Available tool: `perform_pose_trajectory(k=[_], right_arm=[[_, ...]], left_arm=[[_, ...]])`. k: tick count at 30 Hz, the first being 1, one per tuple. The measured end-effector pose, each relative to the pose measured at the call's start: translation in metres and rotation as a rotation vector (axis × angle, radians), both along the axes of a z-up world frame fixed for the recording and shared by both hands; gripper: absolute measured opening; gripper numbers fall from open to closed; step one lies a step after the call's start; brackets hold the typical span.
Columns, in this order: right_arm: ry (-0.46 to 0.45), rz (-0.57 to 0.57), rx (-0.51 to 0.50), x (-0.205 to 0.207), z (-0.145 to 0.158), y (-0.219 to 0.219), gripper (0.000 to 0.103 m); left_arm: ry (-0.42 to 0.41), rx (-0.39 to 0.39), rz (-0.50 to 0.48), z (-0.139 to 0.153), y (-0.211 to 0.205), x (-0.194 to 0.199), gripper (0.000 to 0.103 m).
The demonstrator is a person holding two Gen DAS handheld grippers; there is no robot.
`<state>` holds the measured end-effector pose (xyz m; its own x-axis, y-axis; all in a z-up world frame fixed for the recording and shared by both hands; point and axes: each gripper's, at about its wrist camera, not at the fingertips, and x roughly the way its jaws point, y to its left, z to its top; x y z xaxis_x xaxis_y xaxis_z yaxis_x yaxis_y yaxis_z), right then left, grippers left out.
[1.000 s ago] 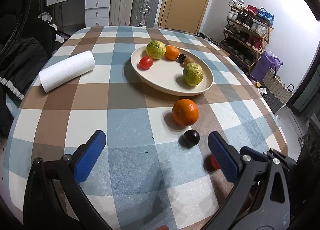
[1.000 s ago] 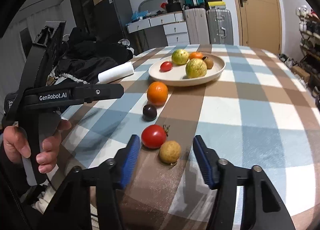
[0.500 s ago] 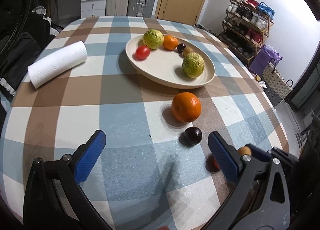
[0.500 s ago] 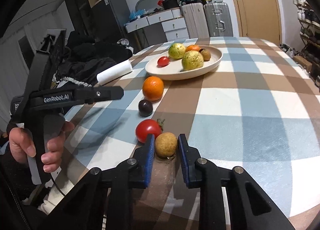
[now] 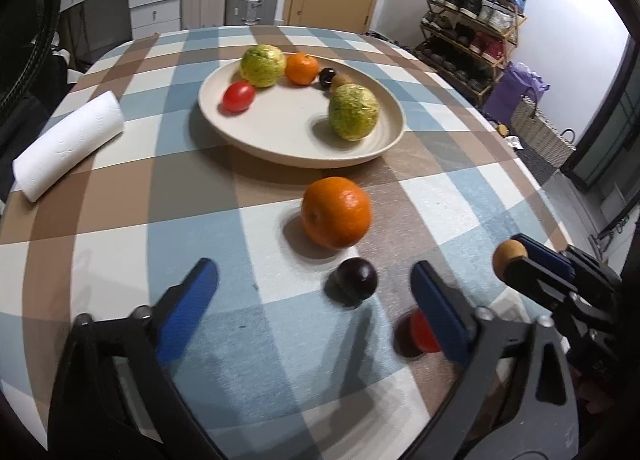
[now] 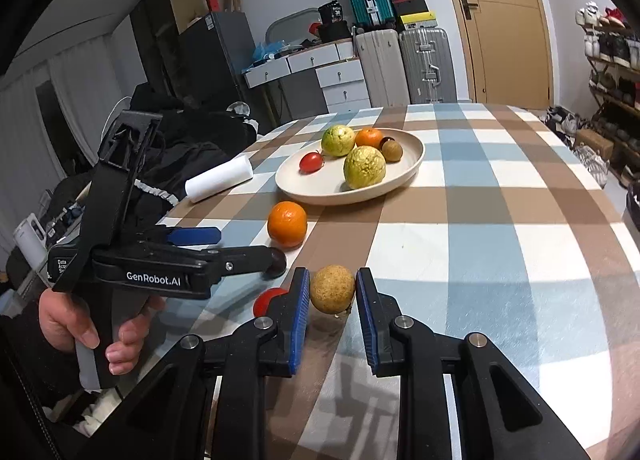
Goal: Organize fruits
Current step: 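Close the left tool on the second dark plum while the right tool holds its brown fruit, then carry the plum and brown fruit over the white plate and lower them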
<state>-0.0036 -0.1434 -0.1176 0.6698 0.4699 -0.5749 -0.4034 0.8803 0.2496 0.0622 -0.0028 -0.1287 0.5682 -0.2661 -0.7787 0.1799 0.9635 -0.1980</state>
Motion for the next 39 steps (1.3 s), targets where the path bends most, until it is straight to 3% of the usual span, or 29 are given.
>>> perform_pose_trajectory(k=[4, 7, 11, 13, 22, 39], right_arm=[[0.0, -0.002, 0.006, 0.005, 0.001, -0.002, 0.024], [0.002, -0.004, -0.002, 0.008, 0.001, -0.001, 0.024], [-0.013, 0.004, -0.011, 0.012, 0.006, 0.003, 0.024], [-0.019, 0.011, -0.011, 0.015, 0.008, 0.004, 0.024], [-0.036, 0.018, -0.007, 0.036, 0.018, 0.005, 0.024], [-0.036, 0.012, 0.04, 0.116, 0.034, -0.002, 0.024]], left_arm=[[0.019, -0.014, -0.011, -0.002, -0.001, 0.002, 0.055], [0.049, -0.053, -0.03, -0.004, -0.001, 0.004, 0.047], [0.063, -0.079, -0.073, -0.004, -0.006, 0.004, 0.027], [0.075, -0.092, -0.101, -0.004, -0.01, 0.004, 0.022], [0.094, -0.112, -0.122, 0.001, -0.005, 0.007, 0.022], [0.076, -0.307, -0.138, 0.043, 0.017, 0.057, 0.022]])
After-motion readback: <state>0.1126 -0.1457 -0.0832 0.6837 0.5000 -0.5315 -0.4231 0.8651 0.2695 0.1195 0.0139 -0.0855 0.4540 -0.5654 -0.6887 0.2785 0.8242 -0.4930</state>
